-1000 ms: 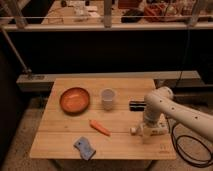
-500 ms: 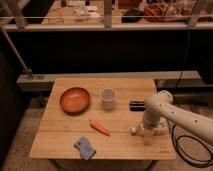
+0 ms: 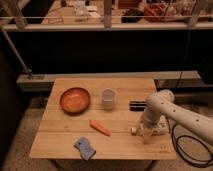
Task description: Stand the bottle upright
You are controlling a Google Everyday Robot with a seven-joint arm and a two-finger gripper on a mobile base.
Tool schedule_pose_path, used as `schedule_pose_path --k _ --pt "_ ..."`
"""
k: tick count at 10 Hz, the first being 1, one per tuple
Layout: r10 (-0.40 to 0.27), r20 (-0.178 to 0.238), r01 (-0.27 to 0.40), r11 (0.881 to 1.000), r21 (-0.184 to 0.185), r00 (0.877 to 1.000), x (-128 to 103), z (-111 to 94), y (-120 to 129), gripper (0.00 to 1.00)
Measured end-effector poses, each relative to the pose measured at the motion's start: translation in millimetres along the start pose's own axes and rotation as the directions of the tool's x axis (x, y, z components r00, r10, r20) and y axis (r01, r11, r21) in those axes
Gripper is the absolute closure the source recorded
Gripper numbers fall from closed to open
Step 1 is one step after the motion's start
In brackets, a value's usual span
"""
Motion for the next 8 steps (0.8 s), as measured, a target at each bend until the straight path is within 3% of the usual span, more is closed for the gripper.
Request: schedule_pose_path --k 4,8 --pt "-0.058 -0.028 0.058 0.998 0.007 0.998 -3.0 6.0 1.0 0.2" --pt "-0.099 -0.045 0.099 0.995 -0.01 0.994 -0.1 5.6 2.7 0.2"
